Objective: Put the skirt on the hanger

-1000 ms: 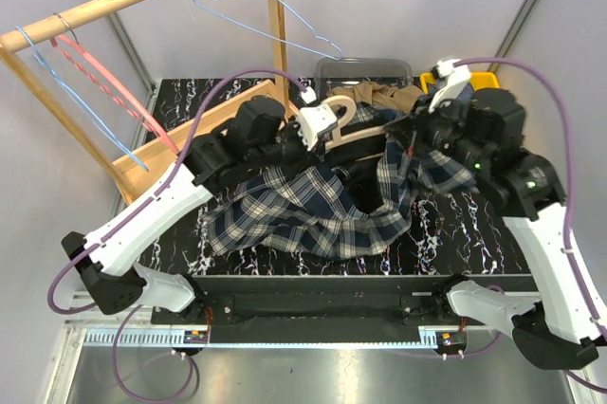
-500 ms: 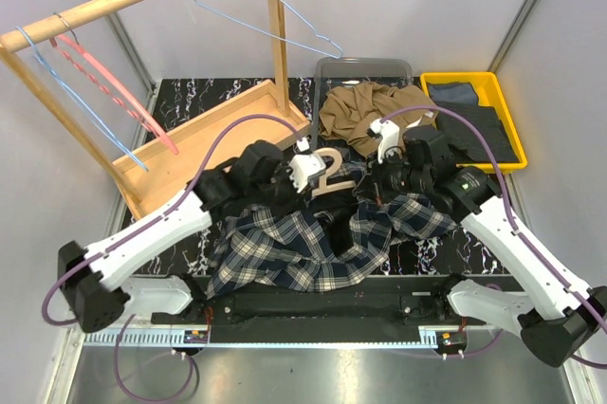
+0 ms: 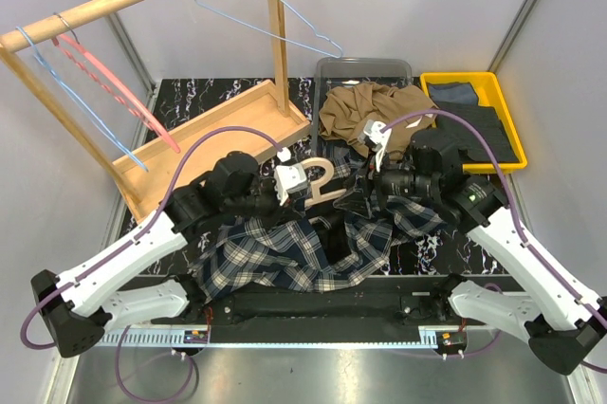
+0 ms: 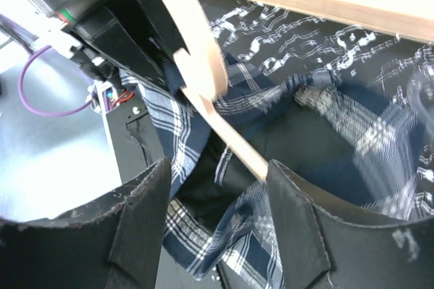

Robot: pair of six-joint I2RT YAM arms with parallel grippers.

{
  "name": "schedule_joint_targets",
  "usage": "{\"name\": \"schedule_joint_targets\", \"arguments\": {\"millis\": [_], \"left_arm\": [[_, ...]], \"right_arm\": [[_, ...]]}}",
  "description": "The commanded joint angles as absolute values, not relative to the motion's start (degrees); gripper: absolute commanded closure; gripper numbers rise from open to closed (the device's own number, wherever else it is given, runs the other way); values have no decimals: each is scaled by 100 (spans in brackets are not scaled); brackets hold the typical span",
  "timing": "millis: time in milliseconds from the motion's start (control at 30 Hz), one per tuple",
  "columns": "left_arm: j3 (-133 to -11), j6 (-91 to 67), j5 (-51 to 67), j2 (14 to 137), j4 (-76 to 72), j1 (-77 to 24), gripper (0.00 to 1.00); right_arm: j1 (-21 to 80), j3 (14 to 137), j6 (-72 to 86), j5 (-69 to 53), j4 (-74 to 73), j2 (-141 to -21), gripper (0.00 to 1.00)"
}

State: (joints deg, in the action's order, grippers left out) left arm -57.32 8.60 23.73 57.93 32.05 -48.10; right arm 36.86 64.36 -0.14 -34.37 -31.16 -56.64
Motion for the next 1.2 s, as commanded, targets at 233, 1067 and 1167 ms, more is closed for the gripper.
{"name": "schedule_joint_targets", "arguments": {"millis": [233,1067,1167], "left_arm": [[-6196,1292,3076,5836,3067,-4843,100],[-6188,1222,1847,5371,2944,-4843,89],[-6091,1003,1337,5283,2927,-4843,43]], "right_arm": [[3744,6882,-888,-4420,-2935,-6354,28],[4087,6610,-923,-3244,-3006,-6583,100],[4078,6522,-923,-2848,-2813,-6417,100]]}}
